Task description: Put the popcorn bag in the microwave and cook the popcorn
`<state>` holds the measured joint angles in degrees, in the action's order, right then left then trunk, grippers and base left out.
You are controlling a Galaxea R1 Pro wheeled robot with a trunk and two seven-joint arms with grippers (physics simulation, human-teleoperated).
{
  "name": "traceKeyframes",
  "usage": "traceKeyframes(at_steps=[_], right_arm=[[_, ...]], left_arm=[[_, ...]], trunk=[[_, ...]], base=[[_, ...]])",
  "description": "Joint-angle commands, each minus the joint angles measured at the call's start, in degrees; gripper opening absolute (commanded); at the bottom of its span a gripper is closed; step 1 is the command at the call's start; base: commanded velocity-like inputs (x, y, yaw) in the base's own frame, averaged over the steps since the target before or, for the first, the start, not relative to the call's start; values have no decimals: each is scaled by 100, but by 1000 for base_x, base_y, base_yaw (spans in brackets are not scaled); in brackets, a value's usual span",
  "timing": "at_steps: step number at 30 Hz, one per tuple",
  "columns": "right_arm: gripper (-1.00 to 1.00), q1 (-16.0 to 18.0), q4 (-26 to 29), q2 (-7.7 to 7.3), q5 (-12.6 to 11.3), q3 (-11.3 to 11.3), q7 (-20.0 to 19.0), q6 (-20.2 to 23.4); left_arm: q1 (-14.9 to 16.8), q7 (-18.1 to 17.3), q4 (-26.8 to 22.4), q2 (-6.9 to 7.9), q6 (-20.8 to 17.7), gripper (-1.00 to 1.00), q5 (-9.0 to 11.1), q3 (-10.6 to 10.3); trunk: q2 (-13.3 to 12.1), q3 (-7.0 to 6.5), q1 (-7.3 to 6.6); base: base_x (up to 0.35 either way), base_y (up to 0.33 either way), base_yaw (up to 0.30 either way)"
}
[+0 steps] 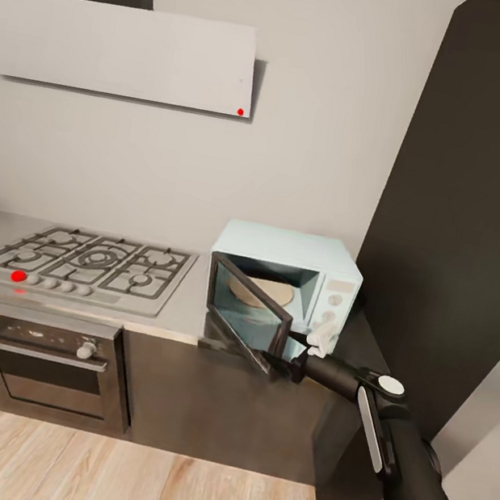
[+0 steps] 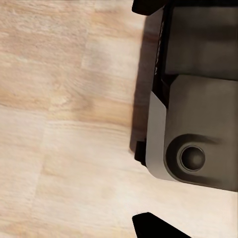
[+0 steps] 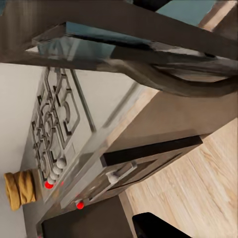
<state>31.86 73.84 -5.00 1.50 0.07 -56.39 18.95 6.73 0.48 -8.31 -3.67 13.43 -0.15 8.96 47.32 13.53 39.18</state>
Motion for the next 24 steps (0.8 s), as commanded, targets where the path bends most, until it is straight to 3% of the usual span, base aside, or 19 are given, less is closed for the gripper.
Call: traceKeyframes(at_steps=[1, 24], right_arm=[[100, 4, 7, -1, 8, 5, -21, 39], [100, 4, 7, -1, 9, 10, -21, 39]], left_arm=[[4, 5, 5, -2, 19, 100, -2, 21], [-5, 5, 5, -3, 19, 100, -11, 18]], trunk=[[7, 8, 0], [7, 8, 0]], base=[[-51, 58, 0], [-53, 80, 0]])
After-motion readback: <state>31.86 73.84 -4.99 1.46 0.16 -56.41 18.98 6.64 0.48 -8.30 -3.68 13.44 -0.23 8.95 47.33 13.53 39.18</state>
